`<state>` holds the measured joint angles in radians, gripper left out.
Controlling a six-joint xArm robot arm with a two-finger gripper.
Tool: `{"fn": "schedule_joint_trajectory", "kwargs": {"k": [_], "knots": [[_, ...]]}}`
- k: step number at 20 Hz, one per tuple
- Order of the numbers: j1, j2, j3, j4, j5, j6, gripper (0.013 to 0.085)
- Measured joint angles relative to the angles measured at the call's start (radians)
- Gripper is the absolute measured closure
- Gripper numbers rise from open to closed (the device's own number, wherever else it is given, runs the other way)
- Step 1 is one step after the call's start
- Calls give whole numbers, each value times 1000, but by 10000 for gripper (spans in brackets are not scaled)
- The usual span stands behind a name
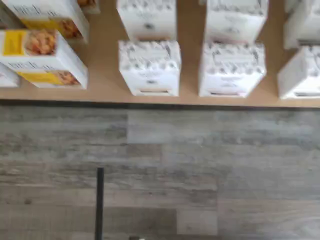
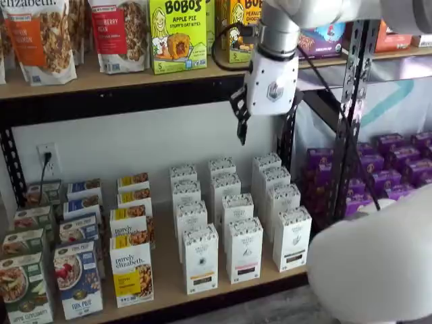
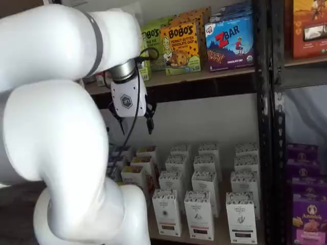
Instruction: Pick up the white box with a yellow strip in the middle, on the bottom shelf, the fourth box from the left
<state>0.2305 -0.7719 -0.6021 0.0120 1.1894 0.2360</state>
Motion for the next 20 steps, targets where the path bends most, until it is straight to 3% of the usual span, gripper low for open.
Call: {"fn": "schedule_joint_trajectory", "kwargs": {"k": [3,10,16,20], "knots": [[18,75,17,25,-89,5,130],[68,331,1,22,-301,51,130],[70,572,-57,-2,-480,65,130],[59,713,-103,8,-565,45,130]]}}
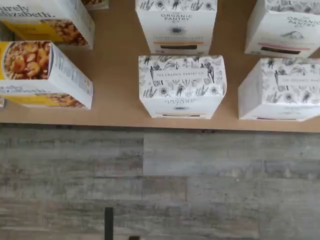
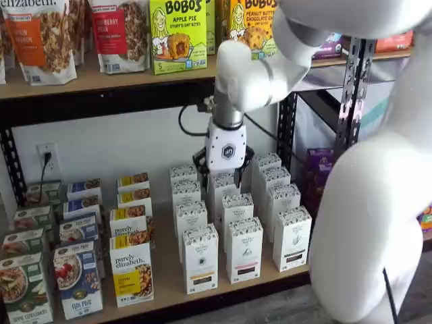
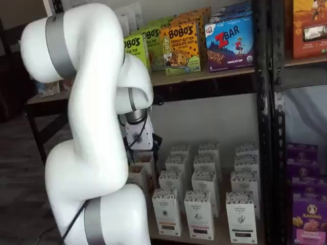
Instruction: Pick up the white box with a yellow strip in the middle, on the bottom shelf, the fourth box from the left
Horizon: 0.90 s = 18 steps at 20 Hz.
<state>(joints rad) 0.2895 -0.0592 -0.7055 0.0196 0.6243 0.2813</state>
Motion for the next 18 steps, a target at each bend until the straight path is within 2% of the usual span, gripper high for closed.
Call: {"fn": "schedule_joint_trajectory", "kwargs": {"k": [3,6,12,15,18], "knots": [[-6,89,-31,5,-54,-12,130],[-11,160,-58,-18,-99,2,130],[-8,267,-98,22,-181,-33,130],[7,319,-126,25,-192,-21,130],[22,362,-153,94,-196,-68,130]]}}
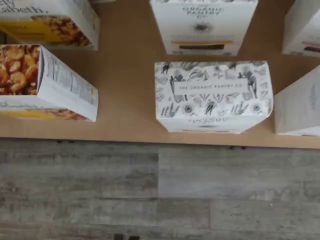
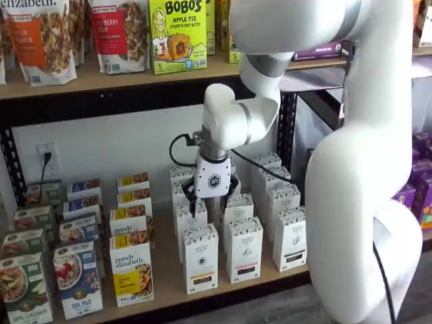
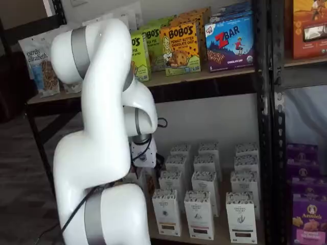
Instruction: Pick up the white box with a yellow strip in the middle, on the bottom shelf, the fourth box from the left
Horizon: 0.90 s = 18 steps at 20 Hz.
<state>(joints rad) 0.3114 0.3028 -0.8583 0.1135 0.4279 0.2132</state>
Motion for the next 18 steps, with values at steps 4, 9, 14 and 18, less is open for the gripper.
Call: {"fn": "schedule_joint_trajectory", "kwargs": {"k": [4,9,14,18], "knots": [[6,72,-46,-27,1,31,130],[4,151,-98,-43,-11,44,130],[-5,250,-178,-44,-34,34,130],[-11,323,-249,-38,-32,23,130]]}}
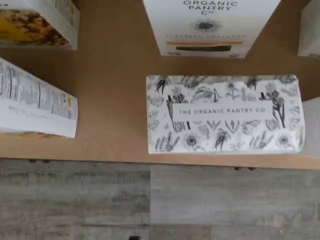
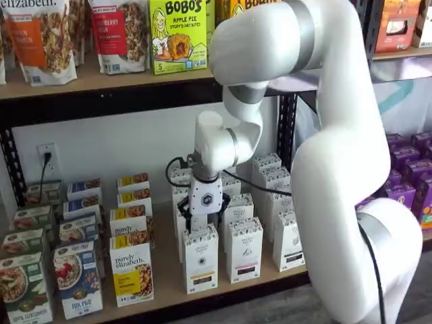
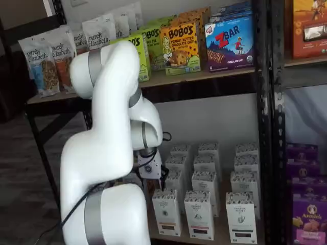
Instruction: Pick up the white box with a yellow strip in the middle, on the bottom shelf, the fourth box from the left
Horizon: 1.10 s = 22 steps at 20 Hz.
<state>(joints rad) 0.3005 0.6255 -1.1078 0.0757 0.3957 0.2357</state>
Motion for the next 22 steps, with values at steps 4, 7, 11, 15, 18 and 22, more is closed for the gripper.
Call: {"fn": "schedule_joint_trajectory", "kwargs": {"k": [4,7,11,15,18,22], "knots": [[-10,77,-91,18,34,-25,130],[-21,110,-141,15,61,-32,130],[-38,136,-191,28,97,-57,130],[-48,154,-229,39,125,-75,130],[-51,172,-256,46,137,-84,130],[-51,198,-289,46,149,-83,130]]}}
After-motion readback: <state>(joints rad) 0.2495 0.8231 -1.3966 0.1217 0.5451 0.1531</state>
